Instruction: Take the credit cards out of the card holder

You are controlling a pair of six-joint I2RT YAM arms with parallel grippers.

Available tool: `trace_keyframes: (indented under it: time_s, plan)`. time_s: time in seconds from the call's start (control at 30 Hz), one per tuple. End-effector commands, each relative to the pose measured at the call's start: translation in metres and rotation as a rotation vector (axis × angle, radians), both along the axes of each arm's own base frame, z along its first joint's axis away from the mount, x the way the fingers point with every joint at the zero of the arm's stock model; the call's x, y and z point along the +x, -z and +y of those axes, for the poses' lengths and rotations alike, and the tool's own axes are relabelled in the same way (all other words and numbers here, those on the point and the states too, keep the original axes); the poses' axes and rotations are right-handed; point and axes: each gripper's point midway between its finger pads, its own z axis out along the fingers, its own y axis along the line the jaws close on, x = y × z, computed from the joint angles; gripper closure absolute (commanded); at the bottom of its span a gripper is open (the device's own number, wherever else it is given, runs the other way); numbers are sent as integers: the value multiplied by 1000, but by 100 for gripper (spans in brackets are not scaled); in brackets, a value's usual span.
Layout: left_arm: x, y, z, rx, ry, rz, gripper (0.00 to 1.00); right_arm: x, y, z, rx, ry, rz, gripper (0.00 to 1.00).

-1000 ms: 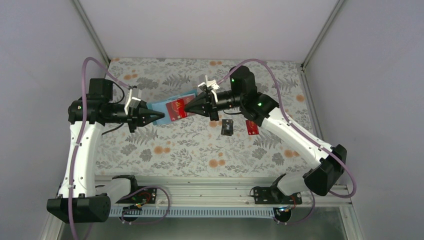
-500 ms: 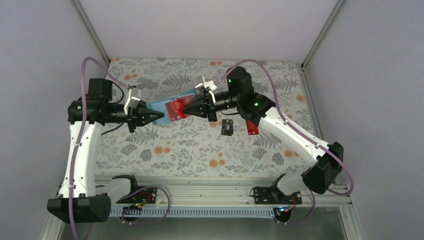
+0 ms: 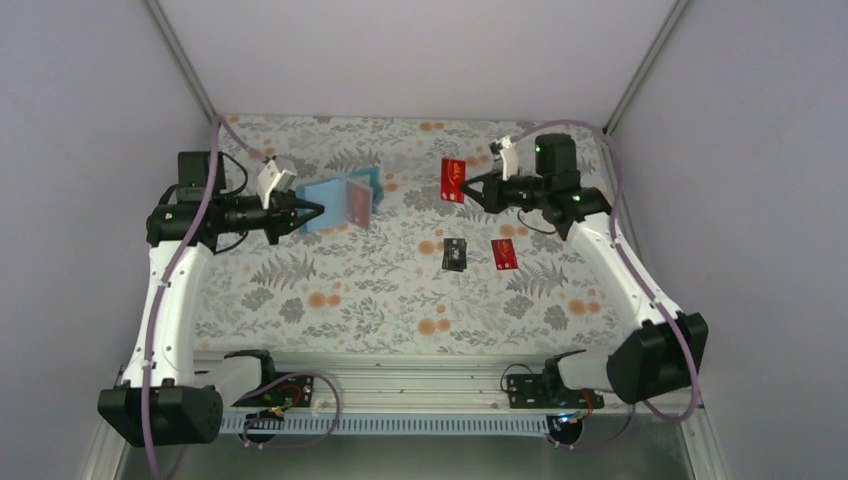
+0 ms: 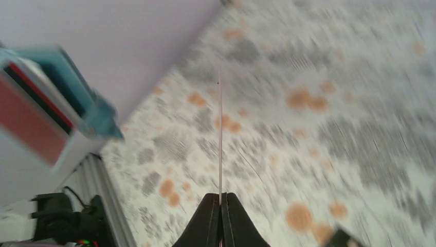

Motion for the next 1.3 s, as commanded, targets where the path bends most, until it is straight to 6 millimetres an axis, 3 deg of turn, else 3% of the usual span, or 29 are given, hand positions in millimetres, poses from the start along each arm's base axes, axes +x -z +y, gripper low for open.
trace_keyframes:
  time_s: [0.0, 0.1, 0.3, 0.47, 0.57, 0.8, 1.03, 1.27]
  plan:
    - [53, 31, 36, 163, -307, 56, 98, 11, 110, -47, -195, 223, 356, 96]
    - [54, 29, 35, 154, -298, 56, 98, 8, 149, -64, -269, 231, 458, 96]
    - [54, 29, 30, 125, -262, 78, 98, 4, 191, -106, -466, 384, 541, 96]
    - [54, 30, 27, 113, -242, 87, 98, -3, 208, -112, -493, 394, 611, 96]
    - [54, 30, 26, 106, -232, 93, 98, -8, 224, -133, -593, 480, 643, 96]
    - [51, 29, 24, 99, -219, 93, 98, -7, 244, -138, -644, 476, 709, 96]
    - [49, 29, 23, 98, -212, 88, 97, -4, 245, -132, -626, 434, 711, 96]
    - [48, 31, 23, 101, -211, 92, 98, -7, 264, -130, -654, 402, 773, 96]
